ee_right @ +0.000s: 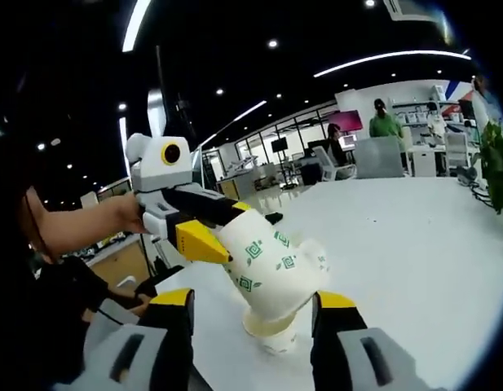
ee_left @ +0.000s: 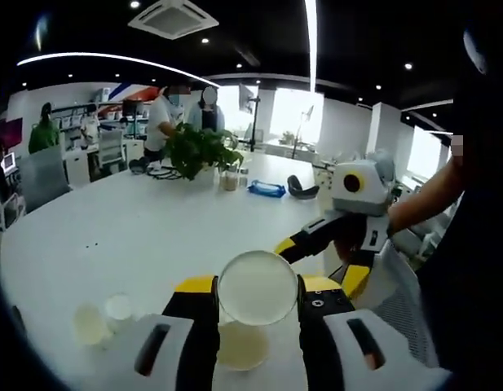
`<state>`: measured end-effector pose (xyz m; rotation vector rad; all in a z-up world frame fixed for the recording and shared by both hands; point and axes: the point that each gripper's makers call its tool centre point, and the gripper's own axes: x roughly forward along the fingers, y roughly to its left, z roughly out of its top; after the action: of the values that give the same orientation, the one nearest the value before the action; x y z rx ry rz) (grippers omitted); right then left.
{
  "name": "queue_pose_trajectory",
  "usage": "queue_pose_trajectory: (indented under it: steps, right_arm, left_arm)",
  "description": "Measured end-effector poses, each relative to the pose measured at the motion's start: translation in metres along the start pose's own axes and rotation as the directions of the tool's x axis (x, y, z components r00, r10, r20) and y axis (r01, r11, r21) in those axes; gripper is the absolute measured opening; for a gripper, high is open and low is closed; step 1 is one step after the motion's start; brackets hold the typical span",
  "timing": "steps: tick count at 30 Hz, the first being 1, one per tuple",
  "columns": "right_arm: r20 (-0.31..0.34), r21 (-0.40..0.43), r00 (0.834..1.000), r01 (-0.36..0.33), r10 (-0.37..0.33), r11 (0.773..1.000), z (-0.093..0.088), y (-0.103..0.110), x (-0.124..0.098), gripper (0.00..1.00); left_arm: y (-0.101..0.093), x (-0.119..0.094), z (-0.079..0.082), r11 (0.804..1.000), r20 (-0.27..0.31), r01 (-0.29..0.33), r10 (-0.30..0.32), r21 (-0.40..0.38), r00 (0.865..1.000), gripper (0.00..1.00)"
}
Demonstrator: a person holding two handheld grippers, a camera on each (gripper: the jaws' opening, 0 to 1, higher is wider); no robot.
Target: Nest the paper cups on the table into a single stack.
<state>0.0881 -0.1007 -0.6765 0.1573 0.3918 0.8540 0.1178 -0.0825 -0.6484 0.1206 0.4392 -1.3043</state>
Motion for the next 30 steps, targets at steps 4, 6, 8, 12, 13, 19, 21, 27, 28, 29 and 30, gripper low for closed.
queue_pose_trajectory:
  steps: [4, 6, 8, 12, 13, 19, 21, 27, 28, 29, 30]
  right_arm:
    - [0.005, 0.004, 1.000, -0.007, 0.007, 1.000, 0.003, -0.001, -0.002, 0.54]
    - [0.008, 0.007, 1.000, -0.011, 0.011, 1.000, 0.005, 0.000, -0.003, 0.53]
    - [0.010, 0.011, 1.000, -0.015, 0.015, 1.000, 0.006, 0.000, -0.003, 0.52]
    - [0.026, 0.035, 0.999, -0.029, 0.028, 0.999, 0.011, 0.000, -0.005, 0.48]
    - [0.030, 0.041, 0.999, -0.032, 0.030, 0.999, 0.012, 0.000, -0.005, 0.47]
    - [0.044, 0.086, 0.998, -0.057, 0.054, 0.995, 0.019, 0.002, -0.007, 0.34]
    - [0.047, 0.095, 0.997, -0.066, 0.062, 0.993, 0.020, 0.002, -0.007, 0.30]
    - [0.051, 0.120, 0.995, -0.093, 0.088, 0.988, 0.021, 0.005, -0.006, 0.21]
    - [0.052, 0.125, 0.994, -0.098, 0.093, 0.987, 0.022, 0.005, -0.006, 0.19]
    - [0.057, 0.131, 0.993, -0.107, 0.100, 0.986, 0.023, 0.006, -0.006, 0.17]
    - [0.059, 0.135, 0.993, -0.112, 0.105, 0.985, 0.024, 0.007, -0.007, 0.15]
  left_arm:
    - [0.000, -0.001, -0.010, 1.000, -0.022, 0.007, -0.007, -0.004, 1.000, 0.35]
    - [0.000, -0.001, -0.013, 1.000, -0.031, 0.009, -0.009, -0.004, 0.999, 0.35]
    - [0.001, -0.002, -0.019, 1.000, -0.043, 0.013, -0.013, -0.005, 0.999, 0.35]
    - [0.000, -0.004, -0.026, 1.000, -0.052, 0.021, -0.022, -0.016, 0.998, 0.35]
    - [0.000, -0.004, -0.028, 1.000, -0.055, 0.024, -0.025, -0.018, 0.998, 0.35]
    - [-0.003, -0.005, -0.046, 0.999, -0.088, 0.043, -0.045, -0.023, 0.995, 0.35]
    - [-0.005, -0.005, -0.051, 0.999, -0.099, 0.048, -0.051, -0.024, 0.994, 0.35]
    - [-0.010, -0.005, -0.058, 0.997, -0.108, 0.070, -0.073, -0.034, 0.991, 0.35]
    - [-0.011, -0.005, -0.059, 0.997, -0.109, 0.076, -0.079, -0.035, 0.991, 0.35]
    - [-0.012, -0.005, -0.060, 0.996, -0.110, 0.079, -0.082, -0.035, 0.990, 0.35]
    - [-0.012, -0.005, -0.061, 0.996, -0.111, 0.082, -0.085, -0.035, 0.990, 0.35]
